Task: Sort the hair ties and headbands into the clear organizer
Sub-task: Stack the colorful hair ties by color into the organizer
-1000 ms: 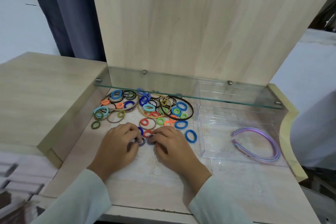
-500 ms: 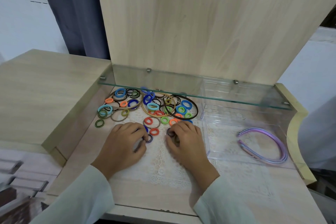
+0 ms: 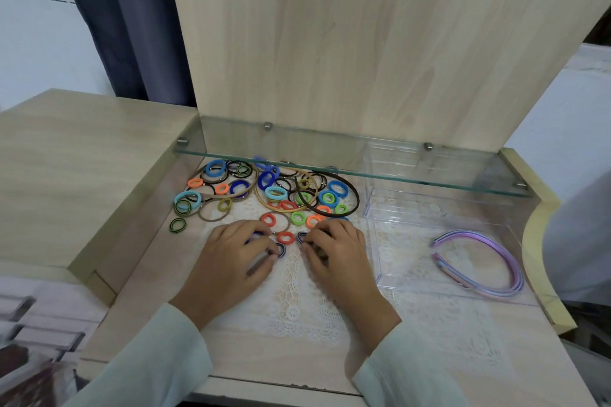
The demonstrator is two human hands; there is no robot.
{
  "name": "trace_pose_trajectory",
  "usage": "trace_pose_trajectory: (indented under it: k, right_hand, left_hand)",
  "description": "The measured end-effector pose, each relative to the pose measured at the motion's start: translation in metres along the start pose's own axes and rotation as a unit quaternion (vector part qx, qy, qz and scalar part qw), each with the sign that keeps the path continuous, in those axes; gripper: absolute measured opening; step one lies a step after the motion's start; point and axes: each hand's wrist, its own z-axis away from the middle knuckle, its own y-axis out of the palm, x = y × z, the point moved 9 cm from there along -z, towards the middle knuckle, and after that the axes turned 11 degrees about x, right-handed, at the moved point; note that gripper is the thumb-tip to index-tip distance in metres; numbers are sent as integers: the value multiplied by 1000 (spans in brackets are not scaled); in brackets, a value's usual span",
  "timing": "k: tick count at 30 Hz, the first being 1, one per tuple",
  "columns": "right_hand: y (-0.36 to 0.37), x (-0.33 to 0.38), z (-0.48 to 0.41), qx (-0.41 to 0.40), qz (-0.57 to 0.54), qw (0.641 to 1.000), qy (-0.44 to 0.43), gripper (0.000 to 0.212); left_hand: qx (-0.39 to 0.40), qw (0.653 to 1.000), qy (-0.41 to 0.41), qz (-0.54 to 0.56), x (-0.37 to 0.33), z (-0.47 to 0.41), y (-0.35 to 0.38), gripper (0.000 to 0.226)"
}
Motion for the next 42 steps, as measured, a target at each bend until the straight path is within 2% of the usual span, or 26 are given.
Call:
trace_pose_trajectory:
  k: [8,12,15,20,25,31,36,42]
  right_hand:
    - [-5,2,2,-11,5,1000,-6,20]
    - [-9,0,4,-21,-4,1000,2,15]
    - [-10,-1,5,-27,-8,1000,6,15]
    - [-11,8,4,-32,-16,999,-23,12]
    - [-9,19,4,-11,-72,997,-21,11]
    - [-7,22,7,16,-99,995,-23,16]
    - [-6,27,7,36,-82,995,-35,19]
    - [-3,33,6,59,-59,995,-49,21]
  left_hand:
    - [22,1000,3,-4,-10,3,4,19]
    - [17,1000,-20,-16,6,3,-5,26]
    - [45,998,-26,-41,20,3,-3,31]
    - [61,997,-42,-22,37,5,3,34]
    - [73,994,-62,-50,33,5,5,41]
    - [137,982,-117,-56,44,6,20,61]
    - [168,975,-140,-47,46,6,24,73]
    - [171,970,-158,-66,46,5,23,77]
